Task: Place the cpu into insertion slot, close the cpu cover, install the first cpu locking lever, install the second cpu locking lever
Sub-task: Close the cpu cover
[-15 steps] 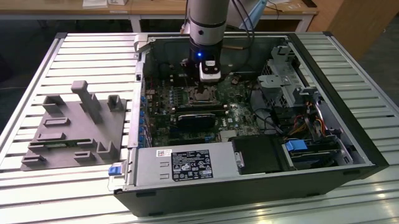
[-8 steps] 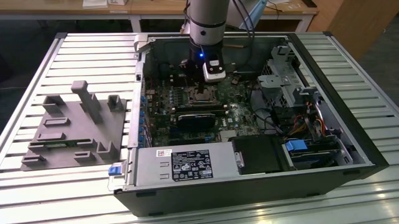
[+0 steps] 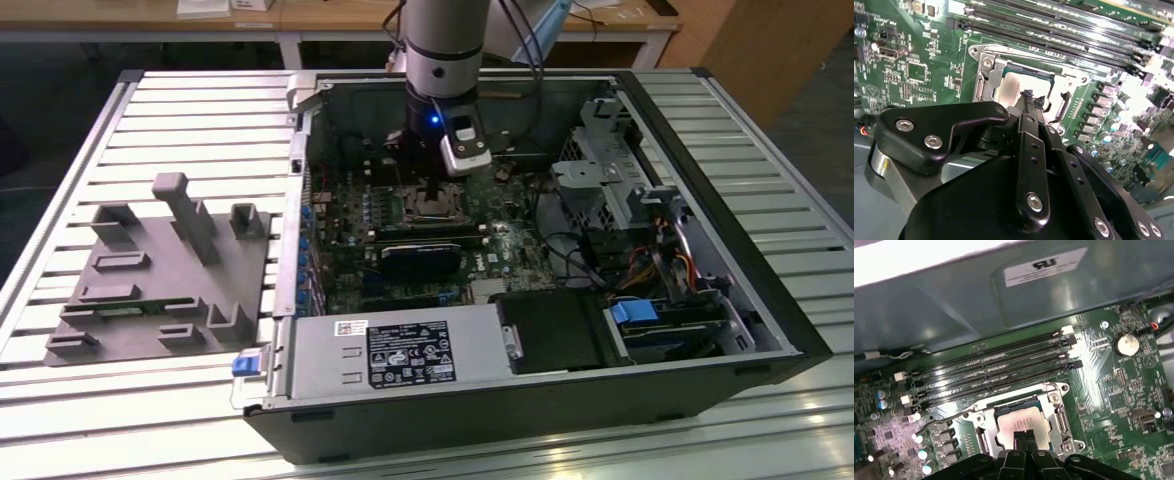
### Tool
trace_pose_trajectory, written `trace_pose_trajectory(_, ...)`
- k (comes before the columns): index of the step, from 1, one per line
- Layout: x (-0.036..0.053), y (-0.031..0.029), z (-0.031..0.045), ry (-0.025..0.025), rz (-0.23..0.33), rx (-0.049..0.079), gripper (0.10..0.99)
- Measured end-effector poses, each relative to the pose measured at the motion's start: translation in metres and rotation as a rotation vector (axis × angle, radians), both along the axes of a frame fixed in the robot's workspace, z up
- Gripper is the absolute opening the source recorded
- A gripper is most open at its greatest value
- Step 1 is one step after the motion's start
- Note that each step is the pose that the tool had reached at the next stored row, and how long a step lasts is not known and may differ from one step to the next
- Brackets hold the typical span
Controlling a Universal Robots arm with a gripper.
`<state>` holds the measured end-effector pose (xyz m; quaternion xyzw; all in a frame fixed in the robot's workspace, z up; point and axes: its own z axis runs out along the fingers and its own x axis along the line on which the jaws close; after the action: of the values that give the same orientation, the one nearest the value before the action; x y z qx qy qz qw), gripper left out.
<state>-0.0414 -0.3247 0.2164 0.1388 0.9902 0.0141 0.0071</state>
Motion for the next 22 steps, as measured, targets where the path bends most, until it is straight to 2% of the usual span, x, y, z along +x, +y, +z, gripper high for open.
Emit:
trace_pose_trajectory(4,0.0,0.0,-0.0007,-0.0112,0.052,0.0,0.106)
trace_pose_trajectory(7,0.0,-0.0001,-0.0013,-0.0144,0.106,0.0,0.106)
trace_pose_trajectory(10,-0.0005,0.0,-0.0016,-0.0158,0.144,0.0,0.106)
trace_pose_trajectory(15,-0.0012,0.0,-0.0014,-0.0163,0.142,0.0,0.106)
trace_pose_trajectory(22,-0.0012,0.0,0.0069,-0.0164,0.142,0.0,0.106)
